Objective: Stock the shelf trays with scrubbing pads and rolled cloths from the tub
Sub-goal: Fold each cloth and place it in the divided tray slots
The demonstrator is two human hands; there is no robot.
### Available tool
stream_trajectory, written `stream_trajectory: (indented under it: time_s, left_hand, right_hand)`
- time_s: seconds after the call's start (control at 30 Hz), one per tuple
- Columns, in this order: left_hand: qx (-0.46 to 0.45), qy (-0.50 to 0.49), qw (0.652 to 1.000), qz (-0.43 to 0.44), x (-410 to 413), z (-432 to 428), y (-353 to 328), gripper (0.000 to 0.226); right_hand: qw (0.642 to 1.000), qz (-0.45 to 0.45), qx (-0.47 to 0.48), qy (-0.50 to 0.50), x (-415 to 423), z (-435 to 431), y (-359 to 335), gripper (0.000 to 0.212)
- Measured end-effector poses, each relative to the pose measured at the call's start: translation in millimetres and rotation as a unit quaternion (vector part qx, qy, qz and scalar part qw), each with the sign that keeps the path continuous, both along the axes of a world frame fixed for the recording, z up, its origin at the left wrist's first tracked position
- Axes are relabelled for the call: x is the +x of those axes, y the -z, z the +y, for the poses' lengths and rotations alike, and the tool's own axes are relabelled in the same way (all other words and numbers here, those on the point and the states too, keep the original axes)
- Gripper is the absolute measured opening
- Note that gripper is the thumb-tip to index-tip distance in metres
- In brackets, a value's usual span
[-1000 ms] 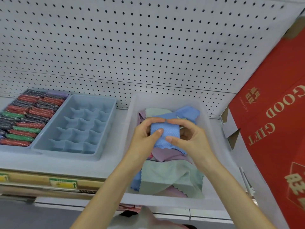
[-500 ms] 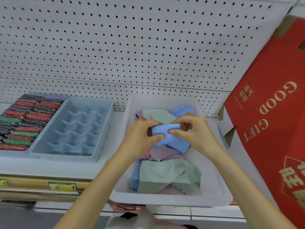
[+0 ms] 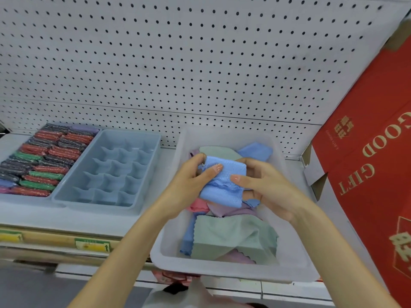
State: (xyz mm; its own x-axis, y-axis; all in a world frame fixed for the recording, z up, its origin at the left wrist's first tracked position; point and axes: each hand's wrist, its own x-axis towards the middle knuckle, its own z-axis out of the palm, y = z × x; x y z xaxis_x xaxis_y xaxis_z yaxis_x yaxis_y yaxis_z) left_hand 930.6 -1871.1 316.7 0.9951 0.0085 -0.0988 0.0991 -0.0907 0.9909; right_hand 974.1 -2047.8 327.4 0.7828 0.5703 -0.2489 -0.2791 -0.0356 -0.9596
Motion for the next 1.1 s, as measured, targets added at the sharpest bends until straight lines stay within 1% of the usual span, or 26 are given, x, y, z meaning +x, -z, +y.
stream_trajectory:
  time_s: [0.07, 0.13, 0.2, 0.23, 0.3, 0.37, 0.4, 0.5, 0.57, 0.63, 0.7, 0.73, 0.8, 0.87, 0.97, 1.03, 1.1]
  left_hand:
    - [0.003, -0.018, 1.0, -0.008, -1.0, 4.7, 2.3, 0.022]
    - [-0.012, -0.031, 0.999, -0.011, -3.8, 10.7, 3.5, 0.016]
    - [-0.041, -0.031, 0.999, 0.007, -7.7, 17.9, 3.1, 0.01]
    - [-0.045, -0.025, 0.999, 0.017, -10.2, 22.5, 3.0, 0.012]
    - [-0.03, -0.016, 0.999, 0.022, -13.5, 33.3, 4.4, 0.027]
    - [-0.025, -0.02, 0.999, 0.024, -15.8, 47.6, 7.8, 0.044]
    - [-0.029, -0.025, 0.999, 0.027, -16.2, 54.5, 9.1, 0.046]
    - [-0.034, -0.045, 0.998, 0.029, -16.3, 78.7, 10.2, 0.03]
    - [-0.039, -0.059, 0.997, 0.034, -16.1, 94.7, 10.3, 0.025]
    - [-0.045, -0.06, 0.996, 0.039, -16.6, 110.9, 8.9, 0.025]
    - [-0.053, -0.055, 0.996, 0.042, -17.3, 128.0, 6.2, 0.026]
    - [-0.059, -0.052, 0.996, 0.046, -17.6, 137.5, 5.4, 0.026]
    - [-0.08, -0.043, 0.994, 0.059, -18.8, 154.4, 4.5, 0.027]
    - [-0.109, -0.015, 0.991, 0.075, -20.7, 171.9, 3.9, 0.028]
    - [-0.157, 0.053, 0.982, 0.088, -25.4, 195.3, 3.5, 0.035]
    - [-0.174, 0.076, 0.977, 0.098, -29.0, 207.5, 2.7, 0.043]
    - [-0.168, 0.083, 0.977, 0.103, -30.9, 217.1, 5.5, 0.051]
  right_hand:
    - [1.0, 0.0, 0.002, -0.011, 0.1, 6.3, 2.5, 0.028]
    - [1.0, -0.022, -0.018, 0.004, 0.6, 16.3, 7.5, 0.024]
    - [0.997, -0.058, -0.042, 0.035, 1.9, 27.2, 13.3, 0.021]
    - [0.995, -0.072, -0.051, 0.043, 1.9, 33.1, 14.8, 0.021]
    - [0.994, -0.081, -0.052, 0.046, 1.2, 44.4, 15.7, 0.02]
    - [0.995, -0.071, -0.052, 0.038, -0.7, 58.2, 15.7, 0.015]
    - [0.996, -0.065, -0.053, 0.031, -1.7, 64.3, 16.0, 0.016]
    - [0.998, -0.051, -0.044, -0.002, -1.2, 83.5, 18.4, 0.027]
    - [0.998, -0.052, -0.034, -0.022, -1.7, 96.9, 18.9, 0.036]
    - [0.993, -0.105, -0.05, -0.029, -2.8, 112.2, 18.7, 0.044]
    - [0.98, -0.182, -0.069, -0.039, -3.6, 128.0, 16.9, 0.053]
    - [0.972, -0.217, -0.076, -0.047, -3.8, 136.2, 15.7, 0.054]
    - [0.959, -0.263, -0.088, -0.057, -4.4, 149.7, 13.9, 0.051]
    - [0.961, -0.26, -0.082, -0.041, -5.1, 164.1, 12.4, 0.044]
    - [0.966, -0.248, -0.071, 0.007, -8.2, 186.7, 10.0, 0.027]
    - [0.965, -0.244, -0.084, 0.044, -10.1, 201.1, 10.5, 0.024]
    - [0.96, -0.251, -0.086, 0.088, -12.3, 215.3, 10.7, 0.023]
